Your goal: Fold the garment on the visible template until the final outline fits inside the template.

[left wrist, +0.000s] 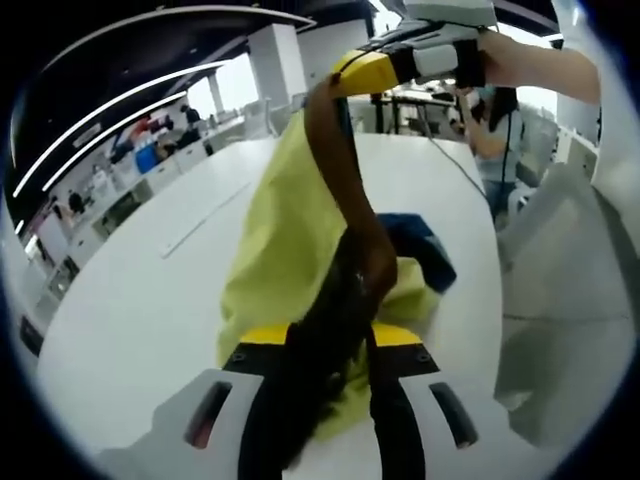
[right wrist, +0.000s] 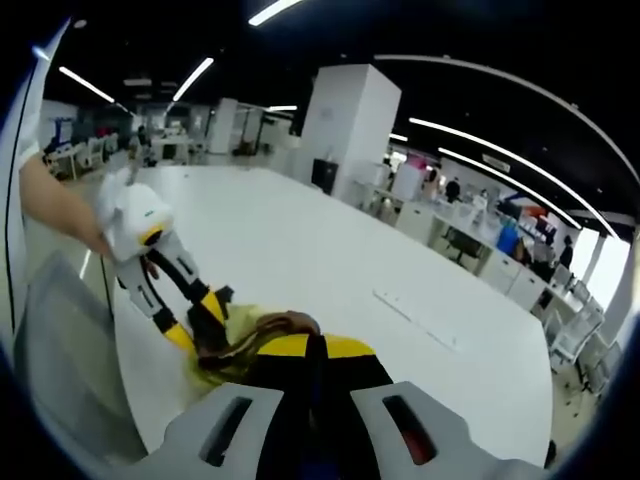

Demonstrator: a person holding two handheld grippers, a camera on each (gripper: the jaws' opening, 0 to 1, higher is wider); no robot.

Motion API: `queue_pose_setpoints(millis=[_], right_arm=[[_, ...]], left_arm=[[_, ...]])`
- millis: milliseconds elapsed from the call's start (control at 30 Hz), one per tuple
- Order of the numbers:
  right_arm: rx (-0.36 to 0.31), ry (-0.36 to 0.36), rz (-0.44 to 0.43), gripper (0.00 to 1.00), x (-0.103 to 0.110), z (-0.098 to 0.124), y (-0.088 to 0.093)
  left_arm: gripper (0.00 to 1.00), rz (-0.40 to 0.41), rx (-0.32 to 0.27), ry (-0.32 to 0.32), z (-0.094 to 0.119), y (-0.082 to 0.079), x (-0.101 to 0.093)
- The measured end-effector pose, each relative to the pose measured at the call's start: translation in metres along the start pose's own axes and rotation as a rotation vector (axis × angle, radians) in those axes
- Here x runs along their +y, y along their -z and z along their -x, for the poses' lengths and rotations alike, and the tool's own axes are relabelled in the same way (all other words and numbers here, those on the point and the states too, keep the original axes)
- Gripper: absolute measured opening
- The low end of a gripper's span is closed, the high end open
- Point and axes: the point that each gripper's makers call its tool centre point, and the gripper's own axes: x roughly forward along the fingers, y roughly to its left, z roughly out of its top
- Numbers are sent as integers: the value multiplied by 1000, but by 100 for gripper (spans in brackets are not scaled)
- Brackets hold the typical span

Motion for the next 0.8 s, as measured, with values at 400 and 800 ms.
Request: queue_pose_setpoints(millis=[400, 800], right_arm=[[7, 0, 2, 3, 1, 0, 1], [19, -2, 3, 3, 1, -1, 4]], left_arm=[[8, -18, -18, 10, 4, -9, -3], [0, -5, -19, 3, 11, -7, -2]])
